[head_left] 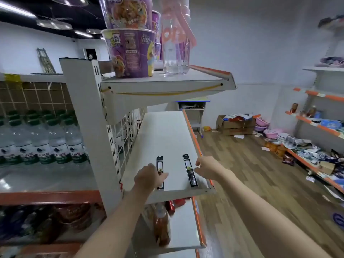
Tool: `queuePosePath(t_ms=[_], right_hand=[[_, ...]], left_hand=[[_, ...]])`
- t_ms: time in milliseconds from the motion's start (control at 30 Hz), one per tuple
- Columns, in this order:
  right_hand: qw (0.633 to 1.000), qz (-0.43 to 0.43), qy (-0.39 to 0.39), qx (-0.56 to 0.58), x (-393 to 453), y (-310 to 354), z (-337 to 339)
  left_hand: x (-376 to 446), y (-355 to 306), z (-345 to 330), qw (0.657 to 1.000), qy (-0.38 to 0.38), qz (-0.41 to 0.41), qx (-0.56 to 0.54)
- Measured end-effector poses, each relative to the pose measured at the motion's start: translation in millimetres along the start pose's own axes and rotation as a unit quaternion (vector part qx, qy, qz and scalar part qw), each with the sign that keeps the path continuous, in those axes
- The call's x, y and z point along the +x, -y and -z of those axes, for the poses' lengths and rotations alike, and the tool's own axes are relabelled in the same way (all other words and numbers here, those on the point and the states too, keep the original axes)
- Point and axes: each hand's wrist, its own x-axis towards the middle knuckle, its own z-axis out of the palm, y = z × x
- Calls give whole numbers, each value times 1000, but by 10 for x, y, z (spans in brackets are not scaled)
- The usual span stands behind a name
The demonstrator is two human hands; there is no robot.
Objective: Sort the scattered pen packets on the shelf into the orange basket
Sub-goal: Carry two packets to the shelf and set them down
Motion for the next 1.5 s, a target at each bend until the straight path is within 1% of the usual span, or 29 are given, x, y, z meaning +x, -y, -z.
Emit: queuePosePath(t_ms=[67, 133, 200, 233, 333, 400, 467, 533, 600, 633, 700, 767, 867, 900, 967, 1033, 1133, 1233, 1333, 1500], right_hand=[[1000, -13, 3, -13, 89, 8, 4], [999, -19, 16, -31, 139, 20, -4], [999, -20, 28, -40, 215, 31, -46], [999, -20, 28, -40, 251, 37, -71], [997, -40, 19, -57, 301, 80, -146], [995, -68, 24, -76, 335, 114, -197], [991, -82, 46, -96, 378, 167, -231], [987, -95, 83, -104, 418, 230, -244], [984, -112, 109, -84, 426, 283, -247], [985, -114, 106, -73, 421, 289, -249], [991, -118, 54, -37, 380, 276, -257], [989, -136, -36, 41, 290, 219, -245], [965, -161, -165, 128, 56, 43, -176], [954, -167, -198, 151, -49, -54, -137], [929, -172, -257, 205, -307, -309, -52], [907, -182, -304, 226, -625, -645, 34], [884, -209, -352, 224, -1151, -1237, 153], [859, -225, -398, 231, -1723, -1867, 253], [837, -250, -442, 203, -2329, -2467, 280], [816, -319, -461, 140, -3280, -3490, 315]], left_hand=[[56, -19, -30, 998, 40, 51, 11], [124, -34, -65, 993, 84, 81, 8], [188, -60, -72, 990, 105, 95, 5], [216, -60, -63, 990, 104, 99, 5], [233, -36, -32, 990, 93, 108, -18], [204, 8, -29, 991, 73, 104, -49], [167, 67, -30, 991, 35, 92, -93], [122, 131, -34, 987, 8, 76, -141], [94, 171, -50, 988, -12, 49, -147], [78, 172, -59, 990, -33, 24, -135], [56, 127, -78, 986, -74, -9, -149], [20, -30, -73, 971, -69, 5, -228], [-84, -403, -97, 946, -38, 30, -320], [-134, -537, -149, 942, -33, 19, -332], [-262, -824, -287, 945, -46, -16, -322], [-414, -1136, -470, 943, -63, -63, -322], [-691, -1649, -707, 929, -51, -133, -341], [-1029, -2228, -904, 903, -20, -203, -379], [-1428, -2862, -1110, 879, 16, -242, -412], [-1944, -3807, -1670, 871, 73, -295, -386]])
